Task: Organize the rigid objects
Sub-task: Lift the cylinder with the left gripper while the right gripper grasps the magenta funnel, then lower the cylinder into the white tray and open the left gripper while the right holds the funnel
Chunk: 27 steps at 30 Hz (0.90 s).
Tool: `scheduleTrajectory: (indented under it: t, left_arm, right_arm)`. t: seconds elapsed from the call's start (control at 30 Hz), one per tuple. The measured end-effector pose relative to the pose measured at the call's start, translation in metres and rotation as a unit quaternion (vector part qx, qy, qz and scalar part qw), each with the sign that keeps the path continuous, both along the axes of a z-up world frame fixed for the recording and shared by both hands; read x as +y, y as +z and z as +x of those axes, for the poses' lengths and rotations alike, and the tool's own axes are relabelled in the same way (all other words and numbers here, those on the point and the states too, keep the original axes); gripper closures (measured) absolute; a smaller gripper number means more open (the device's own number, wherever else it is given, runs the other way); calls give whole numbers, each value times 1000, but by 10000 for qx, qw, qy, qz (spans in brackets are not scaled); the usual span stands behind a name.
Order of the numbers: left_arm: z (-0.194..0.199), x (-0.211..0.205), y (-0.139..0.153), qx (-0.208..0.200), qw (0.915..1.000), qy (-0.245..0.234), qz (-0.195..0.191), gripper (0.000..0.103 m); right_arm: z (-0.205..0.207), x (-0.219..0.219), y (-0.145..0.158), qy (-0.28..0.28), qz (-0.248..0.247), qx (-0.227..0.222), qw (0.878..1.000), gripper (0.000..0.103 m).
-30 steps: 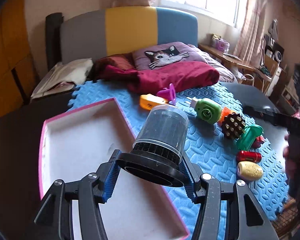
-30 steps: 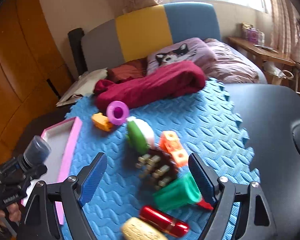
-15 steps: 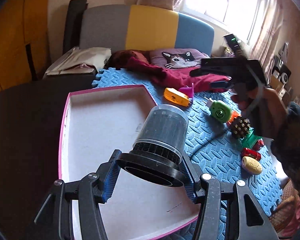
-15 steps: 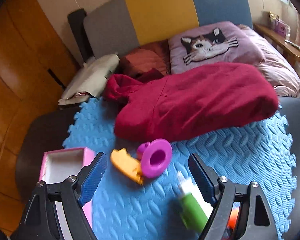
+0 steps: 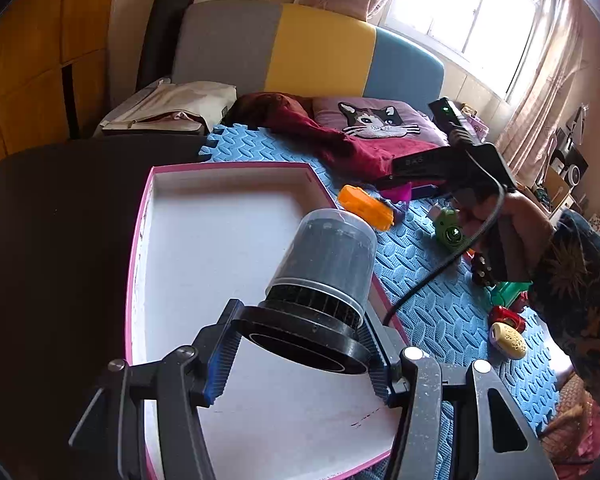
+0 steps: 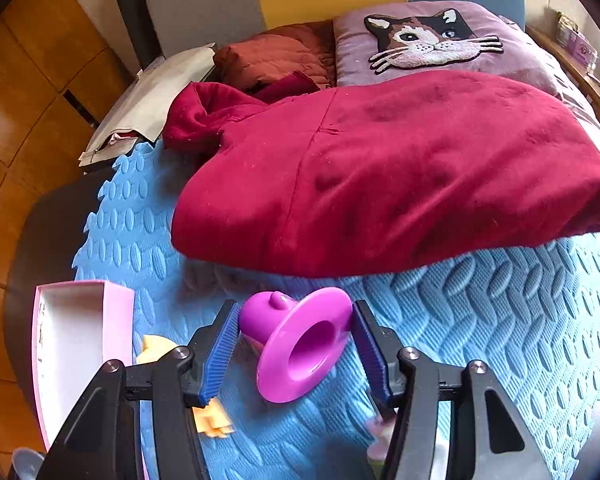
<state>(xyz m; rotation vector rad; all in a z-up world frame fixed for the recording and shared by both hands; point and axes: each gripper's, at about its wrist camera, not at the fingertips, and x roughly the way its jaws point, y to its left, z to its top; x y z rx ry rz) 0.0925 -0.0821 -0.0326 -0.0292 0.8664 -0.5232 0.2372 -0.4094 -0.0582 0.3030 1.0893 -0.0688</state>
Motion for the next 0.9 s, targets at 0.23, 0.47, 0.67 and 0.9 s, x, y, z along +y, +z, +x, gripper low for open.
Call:
scheduleTrajectory:
  t: [0.23,0.47,0.67,0.9]
  left_arm:
    - [-10,6,2,-52,9999,119,32,46]
    - [-24,17,12,-213,9992,328,83,46]
    - [-37,25,17,-332,9979,505,226,46]
    - [-49,30,19,-383,9964,651,383,46]
  right_arm:
    - [-32,15,31,133,-44,-518,9986,46]
    - [-96,46,45,567,-35,-867,9946,46]
    - [-148,77,19,897,-199,-646,9937,46]
    - [-178,95,-13,973,-689,-578,9912,46]
